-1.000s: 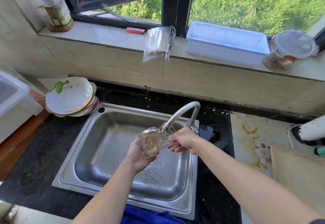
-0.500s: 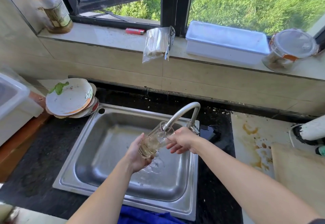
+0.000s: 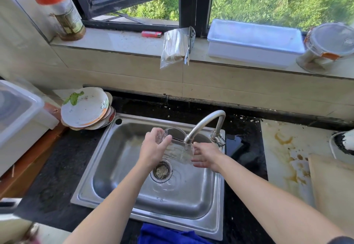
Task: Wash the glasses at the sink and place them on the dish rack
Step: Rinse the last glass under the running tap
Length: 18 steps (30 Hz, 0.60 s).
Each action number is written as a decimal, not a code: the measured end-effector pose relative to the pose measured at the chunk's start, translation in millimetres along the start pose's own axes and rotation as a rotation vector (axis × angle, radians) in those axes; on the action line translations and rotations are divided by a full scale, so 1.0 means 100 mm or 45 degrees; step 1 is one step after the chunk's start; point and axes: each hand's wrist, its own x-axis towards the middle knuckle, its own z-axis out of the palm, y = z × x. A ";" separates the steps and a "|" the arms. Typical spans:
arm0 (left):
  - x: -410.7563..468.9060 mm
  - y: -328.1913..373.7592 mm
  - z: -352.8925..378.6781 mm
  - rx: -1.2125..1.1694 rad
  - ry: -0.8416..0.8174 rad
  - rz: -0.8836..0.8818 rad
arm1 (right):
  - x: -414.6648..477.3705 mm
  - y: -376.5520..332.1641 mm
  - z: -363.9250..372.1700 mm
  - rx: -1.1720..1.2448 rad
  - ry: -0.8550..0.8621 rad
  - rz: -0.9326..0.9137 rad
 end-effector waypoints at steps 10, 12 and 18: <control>0.08 -0.14 0.12 -0.434 -0.090 -0.331 | -0.05 -0.02 0.12 0.119 -0.137 -0.170; 0.15 -0.22 0.23 -0.437 -0.200 -0.562 | -0.08 0.03 0.10 -0.178 -0.041 -0.374; 0.26 -0.25 0.58 -0.686 -0.648 -1.071 | -0.16 0.22 -0.10 -1.325 -0.046 -1.063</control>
